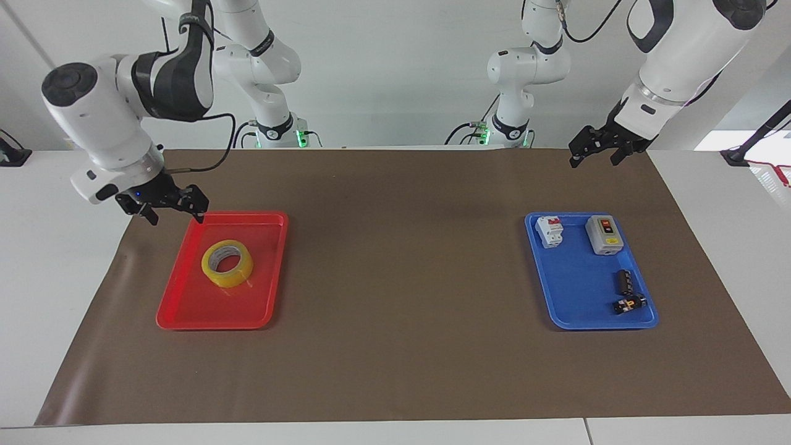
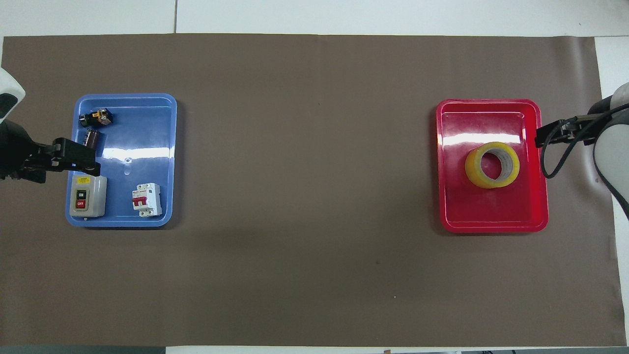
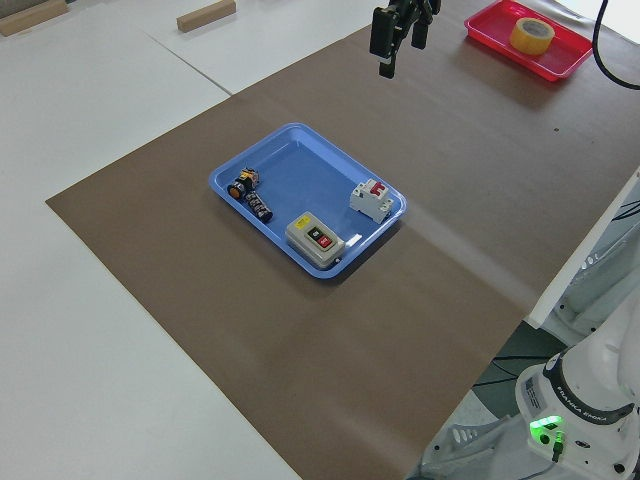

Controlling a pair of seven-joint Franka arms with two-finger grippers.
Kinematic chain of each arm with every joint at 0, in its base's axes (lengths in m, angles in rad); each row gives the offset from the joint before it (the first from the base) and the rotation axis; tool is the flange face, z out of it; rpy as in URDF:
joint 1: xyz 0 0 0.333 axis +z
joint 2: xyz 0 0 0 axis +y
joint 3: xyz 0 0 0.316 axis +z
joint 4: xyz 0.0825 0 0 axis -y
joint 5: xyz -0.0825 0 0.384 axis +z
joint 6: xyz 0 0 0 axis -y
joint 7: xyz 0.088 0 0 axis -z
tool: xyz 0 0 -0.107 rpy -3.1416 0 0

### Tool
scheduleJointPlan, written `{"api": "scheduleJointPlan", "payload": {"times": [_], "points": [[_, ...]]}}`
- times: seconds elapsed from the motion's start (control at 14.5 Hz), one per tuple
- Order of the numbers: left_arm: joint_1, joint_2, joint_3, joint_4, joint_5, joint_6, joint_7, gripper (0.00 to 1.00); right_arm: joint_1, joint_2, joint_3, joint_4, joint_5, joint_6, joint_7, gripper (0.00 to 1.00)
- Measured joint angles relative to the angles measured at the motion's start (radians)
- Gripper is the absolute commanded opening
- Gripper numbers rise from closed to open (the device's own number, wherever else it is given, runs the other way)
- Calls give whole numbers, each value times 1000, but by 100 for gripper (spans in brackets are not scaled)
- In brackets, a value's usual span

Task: Place and move tape with both arms

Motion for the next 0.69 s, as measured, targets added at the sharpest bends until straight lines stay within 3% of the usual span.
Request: {"api": "scheduleJointPlan", "payload": {"times": [0.21,0.48,0.69], "points": [[0,0,0,0,0,0,0,100,35,-72,7,40,-8,-113,110,100],[0,0,0,0,0,0,0,100,31,-103,4,195,-10,-304,124,100],[0,0,0,0,0,0,0,100,34,-106,4,153,-10,-295,124,100]]}}
